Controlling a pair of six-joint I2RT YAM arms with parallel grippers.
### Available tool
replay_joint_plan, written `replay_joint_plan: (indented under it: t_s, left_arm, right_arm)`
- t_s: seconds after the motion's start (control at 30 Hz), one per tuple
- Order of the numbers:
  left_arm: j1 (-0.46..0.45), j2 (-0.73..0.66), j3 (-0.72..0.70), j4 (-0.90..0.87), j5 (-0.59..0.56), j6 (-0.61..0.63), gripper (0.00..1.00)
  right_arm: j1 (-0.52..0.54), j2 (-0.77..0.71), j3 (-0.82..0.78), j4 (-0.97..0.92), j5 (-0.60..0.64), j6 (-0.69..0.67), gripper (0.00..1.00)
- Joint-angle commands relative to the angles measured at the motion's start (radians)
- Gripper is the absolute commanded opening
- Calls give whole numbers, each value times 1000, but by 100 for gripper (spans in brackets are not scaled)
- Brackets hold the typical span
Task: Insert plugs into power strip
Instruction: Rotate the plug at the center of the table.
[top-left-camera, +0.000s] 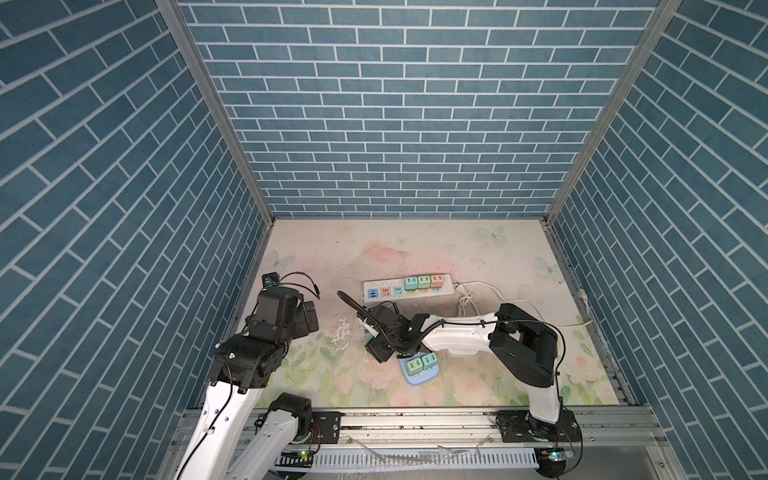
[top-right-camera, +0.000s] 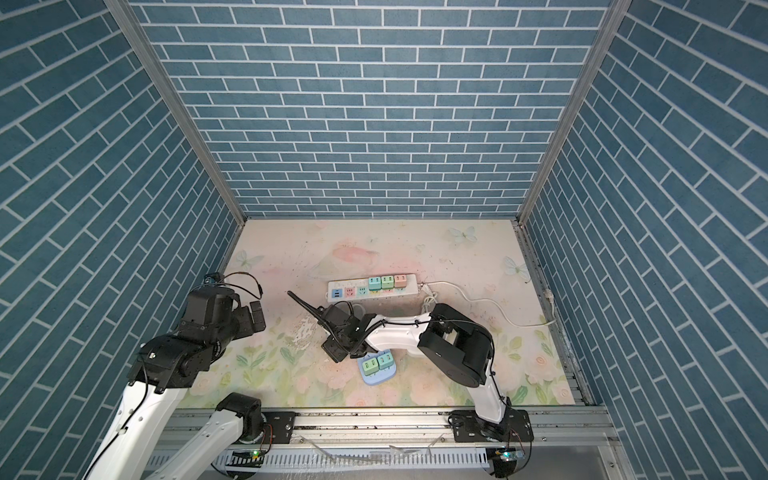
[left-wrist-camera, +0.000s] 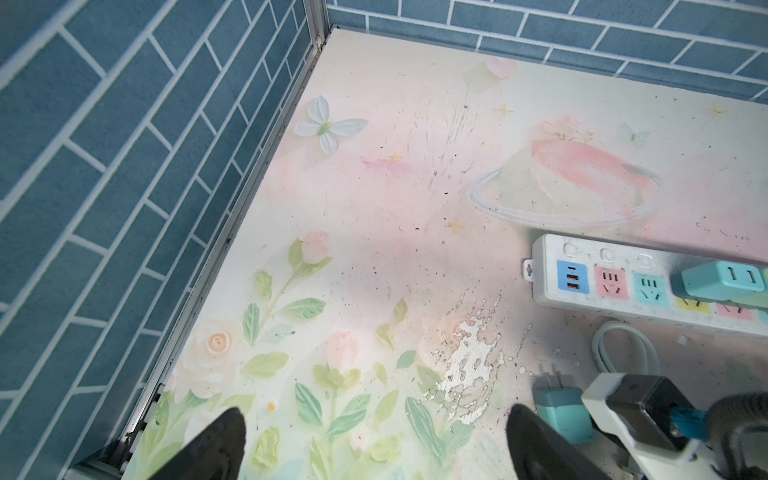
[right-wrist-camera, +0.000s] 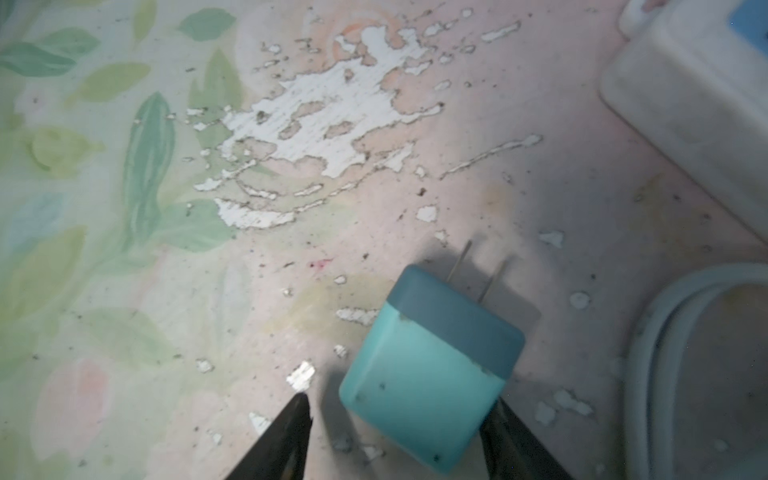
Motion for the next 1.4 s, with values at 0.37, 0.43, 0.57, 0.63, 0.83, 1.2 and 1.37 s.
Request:
replay_joint_plan:
  t_s: [0.37,0.43,0.57,0.63,0.83,1.2,1.37]
  left_arm:
    - [7,-19,-9,6,4,9,100]
    - [6,-23,-9,5,-2,7,99]
    - [6,-23,-8,4,-10,5,100]
    - [6,-24,-8,2,-12,5,100]
    - [6,-31,-6,2,-18,3,100]
    - [6,-36,-8,1,-20,0,99]
    - [5,-29,-8,2,1,7,100]
  right_arm:
    - [50,-20,20,60,-80,69,60]
    - [51,-22,7,90,-85,77,58]
    - [50,-4,7,133,-116,83,54]
    - [50,14,21,150,-120,85,53]
    - [48,95,121,154,-131,88,52]
    - [22,-19,103,103,-32,-21,56]
    - [3,-133,-6,109,14,-97,68]
